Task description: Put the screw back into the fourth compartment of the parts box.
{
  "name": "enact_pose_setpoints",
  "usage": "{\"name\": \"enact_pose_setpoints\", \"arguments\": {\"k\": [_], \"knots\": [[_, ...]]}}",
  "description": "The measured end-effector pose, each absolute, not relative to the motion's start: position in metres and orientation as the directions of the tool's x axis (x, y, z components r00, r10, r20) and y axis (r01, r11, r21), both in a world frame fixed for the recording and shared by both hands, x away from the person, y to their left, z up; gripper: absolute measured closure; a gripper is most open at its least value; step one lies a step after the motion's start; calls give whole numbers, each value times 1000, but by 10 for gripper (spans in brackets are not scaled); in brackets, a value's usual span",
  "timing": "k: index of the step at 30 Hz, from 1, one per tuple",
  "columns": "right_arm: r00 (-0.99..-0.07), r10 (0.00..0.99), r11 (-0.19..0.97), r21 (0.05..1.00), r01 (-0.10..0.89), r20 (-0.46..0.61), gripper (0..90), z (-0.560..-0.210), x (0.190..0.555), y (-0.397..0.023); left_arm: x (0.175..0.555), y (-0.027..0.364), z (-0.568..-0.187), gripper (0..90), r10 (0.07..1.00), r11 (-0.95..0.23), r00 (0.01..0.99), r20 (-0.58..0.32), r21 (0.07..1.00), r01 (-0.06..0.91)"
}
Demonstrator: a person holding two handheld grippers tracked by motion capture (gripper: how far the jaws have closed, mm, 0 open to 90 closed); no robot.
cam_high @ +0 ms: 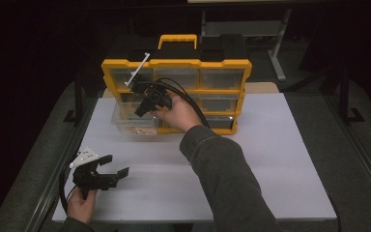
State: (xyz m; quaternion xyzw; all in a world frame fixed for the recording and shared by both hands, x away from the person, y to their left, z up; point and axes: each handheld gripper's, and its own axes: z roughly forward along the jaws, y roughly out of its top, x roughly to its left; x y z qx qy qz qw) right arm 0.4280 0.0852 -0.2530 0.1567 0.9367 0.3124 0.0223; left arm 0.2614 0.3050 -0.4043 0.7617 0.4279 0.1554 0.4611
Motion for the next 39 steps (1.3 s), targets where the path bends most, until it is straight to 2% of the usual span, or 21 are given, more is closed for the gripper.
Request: {"name": "enact_pose_setpoints", "arguments": {"k": [8,17,30,39], "knots": [[-952,303,736,625,262,42,792,-238,420,69,262,306,-404,138,795,-225,589,-145,831,509],[-958,283,700,673,239,46,740,-228,405,37,262,306,-404,137,798,-222,584,-146,830,511],[-951,307,668,701,250,46,690,-239,393,-16,263,305,-407,137,800,-215,581,-150,833,511],[-947,318,682,684,260,43,650,-262,385,-35,263,304,-407,138,798,-225,585,-143,831,509]]}}
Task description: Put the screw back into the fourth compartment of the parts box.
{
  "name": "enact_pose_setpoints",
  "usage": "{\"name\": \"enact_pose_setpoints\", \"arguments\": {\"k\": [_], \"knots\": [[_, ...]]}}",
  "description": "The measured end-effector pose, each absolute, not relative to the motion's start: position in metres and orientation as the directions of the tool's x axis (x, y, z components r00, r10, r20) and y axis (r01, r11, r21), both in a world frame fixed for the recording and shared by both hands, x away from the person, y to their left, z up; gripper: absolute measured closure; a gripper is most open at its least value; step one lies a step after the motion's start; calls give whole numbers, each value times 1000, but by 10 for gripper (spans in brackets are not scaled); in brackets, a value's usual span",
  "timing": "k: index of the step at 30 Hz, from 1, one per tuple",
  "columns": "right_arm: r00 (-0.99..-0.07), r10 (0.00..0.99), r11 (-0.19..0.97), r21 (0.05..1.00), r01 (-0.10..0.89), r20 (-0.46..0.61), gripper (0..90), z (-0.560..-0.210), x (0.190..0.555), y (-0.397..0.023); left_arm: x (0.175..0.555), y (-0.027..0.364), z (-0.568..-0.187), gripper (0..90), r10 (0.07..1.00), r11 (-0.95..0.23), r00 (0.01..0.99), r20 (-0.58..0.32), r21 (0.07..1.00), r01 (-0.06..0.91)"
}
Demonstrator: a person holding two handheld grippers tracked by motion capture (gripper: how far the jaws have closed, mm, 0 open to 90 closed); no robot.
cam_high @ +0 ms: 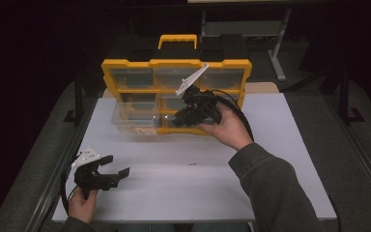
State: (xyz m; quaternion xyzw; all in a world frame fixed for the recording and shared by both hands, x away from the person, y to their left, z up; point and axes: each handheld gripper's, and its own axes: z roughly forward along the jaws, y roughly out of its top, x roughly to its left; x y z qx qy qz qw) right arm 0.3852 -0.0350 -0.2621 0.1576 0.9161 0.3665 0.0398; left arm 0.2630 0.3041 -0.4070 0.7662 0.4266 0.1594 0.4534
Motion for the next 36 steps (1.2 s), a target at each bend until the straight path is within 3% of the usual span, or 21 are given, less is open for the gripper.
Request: {"name": "enact_pose_setpoints", "arguments": {"k": [21,36], "knots": [[-927,364,691,640,337,96,587,-328,378,-53,263,305,-406,138,801,-220,580,-148,829,514],[-930,354,715,611,340,104,563,-376,375,-47,263,305,-406,138,803,-211,577,-153,831,515]]}}
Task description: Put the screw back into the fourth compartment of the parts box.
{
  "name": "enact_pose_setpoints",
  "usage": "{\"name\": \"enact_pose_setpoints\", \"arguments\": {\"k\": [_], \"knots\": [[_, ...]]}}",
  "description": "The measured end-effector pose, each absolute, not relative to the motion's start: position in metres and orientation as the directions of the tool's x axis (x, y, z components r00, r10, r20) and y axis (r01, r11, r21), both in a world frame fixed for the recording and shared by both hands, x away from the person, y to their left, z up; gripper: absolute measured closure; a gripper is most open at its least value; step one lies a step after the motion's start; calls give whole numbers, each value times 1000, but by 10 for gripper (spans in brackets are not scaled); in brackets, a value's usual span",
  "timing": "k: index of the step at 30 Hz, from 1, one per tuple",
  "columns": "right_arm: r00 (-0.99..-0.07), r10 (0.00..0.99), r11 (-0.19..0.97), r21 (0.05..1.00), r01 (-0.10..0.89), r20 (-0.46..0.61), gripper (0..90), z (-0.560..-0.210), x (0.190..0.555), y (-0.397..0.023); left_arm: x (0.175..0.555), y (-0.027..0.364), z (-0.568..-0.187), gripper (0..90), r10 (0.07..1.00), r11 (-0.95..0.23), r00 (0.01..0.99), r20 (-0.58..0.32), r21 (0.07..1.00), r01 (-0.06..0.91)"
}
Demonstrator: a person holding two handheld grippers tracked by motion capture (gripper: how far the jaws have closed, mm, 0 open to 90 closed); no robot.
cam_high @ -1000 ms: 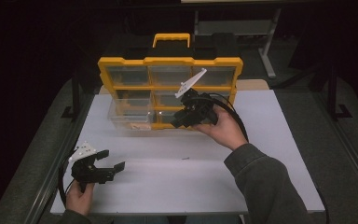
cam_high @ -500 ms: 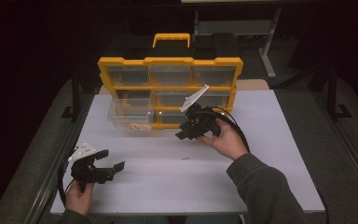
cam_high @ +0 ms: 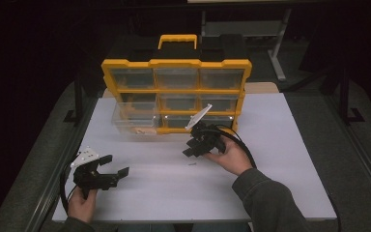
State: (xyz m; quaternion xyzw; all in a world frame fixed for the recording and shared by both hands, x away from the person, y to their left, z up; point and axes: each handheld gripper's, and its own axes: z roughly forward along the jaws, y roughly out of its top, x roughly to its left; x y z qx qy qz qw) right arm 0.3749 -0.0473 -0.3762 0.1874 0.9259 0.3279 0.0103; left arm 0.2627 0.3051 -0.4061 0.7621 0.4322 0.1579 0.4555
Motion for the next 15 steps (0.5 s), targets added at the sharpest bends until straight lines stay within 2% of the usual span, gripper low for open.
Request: {"name": "enact_pose_setpoints", "arguments": {"k": [6,8,9,15], "knots": [[-915,383,726,572,381,124,575,-389,372,-47,263,305,-406,137,802,-213,578,-152,831,514],[-930,354,732,591,341,98,576,-396,376,-48,263,305,-406,138,802,-212,577,-153,831,514],[-892,425,729,525,439,156,577,-395,370,-48,263,305,-406,138,802,-211,577,-154,831,514],[-893,421,745,500,441,160,591,-410,372,-48,263,305,-406,138,801,-216,579,-150,830,514]]}}
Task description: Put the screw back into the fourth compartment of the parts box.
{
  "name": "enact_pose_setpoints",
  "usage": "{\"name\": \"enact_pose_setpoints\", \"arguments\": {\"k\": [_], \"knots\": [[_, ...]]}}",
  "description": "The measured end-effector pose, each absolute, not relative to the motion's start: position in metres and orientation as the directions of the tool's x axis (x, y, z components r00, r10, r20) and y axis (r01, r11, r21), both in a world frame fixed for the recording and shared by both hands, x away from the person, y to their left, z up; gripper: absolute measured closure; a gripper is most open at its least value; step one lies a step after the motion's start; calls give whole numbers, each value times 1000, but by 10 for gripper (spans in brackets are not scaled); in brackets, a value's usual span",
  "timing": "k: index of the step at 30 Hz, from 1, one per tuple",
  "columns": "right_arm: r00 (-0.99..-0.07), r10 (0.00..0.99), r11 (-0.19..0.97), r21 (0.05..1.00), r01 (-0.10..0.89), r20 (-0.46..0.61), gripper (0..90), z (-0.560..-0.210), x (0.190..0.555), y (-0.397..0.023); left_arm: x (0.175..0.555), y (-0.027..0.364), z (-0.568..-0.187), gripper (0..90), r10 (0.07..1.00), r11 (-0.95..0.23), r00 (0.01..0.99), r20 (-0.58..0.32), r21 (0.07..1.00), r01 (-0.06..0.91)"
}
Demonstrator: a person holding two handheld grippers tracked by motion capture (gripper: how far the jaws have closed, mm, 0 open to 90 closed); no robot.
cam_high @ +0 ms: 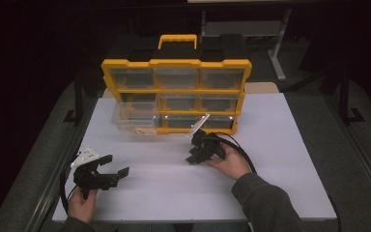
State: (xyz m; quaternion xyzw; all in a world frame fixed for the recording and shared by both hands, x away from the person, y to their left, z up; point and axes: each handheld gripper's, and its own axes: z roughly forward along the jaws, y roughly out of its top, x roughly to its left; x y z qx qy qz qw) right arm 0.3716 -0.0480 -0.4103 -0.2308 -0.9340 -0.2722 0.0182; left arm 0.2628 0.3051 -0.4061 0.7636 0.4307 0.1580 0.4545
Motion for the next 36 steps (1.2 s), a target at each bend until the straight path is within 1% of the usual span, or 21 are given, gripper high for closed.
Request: {"name": "enact_pose_setpoints", "arguments": {"k": [5,6,20,23,26,31,36], "knots": [[-896,415,755,489,437,160,623,-419,372,-49,263,305,-406,137,802,-217,579,-149,830,514],[-923,362,762,528,375,132,630,-422,376,-49,263,305,-406,138,801,-218,580,-148,830,514],[-931,350,785,509,354,107,721,-431,373,-45,263,305,-406,138,803,-215,577,-149,831,514],[-934,348,796,502,339,79,758,-431,370,-44,262,305,-406,138,804,-212,576,-151,831,514],[-940,340,813,492,312,33,775,-430,367,-41,262,305,-406,138,804,-212,575,-151,831,515],[-944,330,826,484,290,2,818,-429,364,-38,262,305,-406,138,804,-211,575,-151,831,514],[-941,339,818,487,308,26,848,-430,365,-39,262,305,-406,137,804,-212,575,-151,831,514]]}}
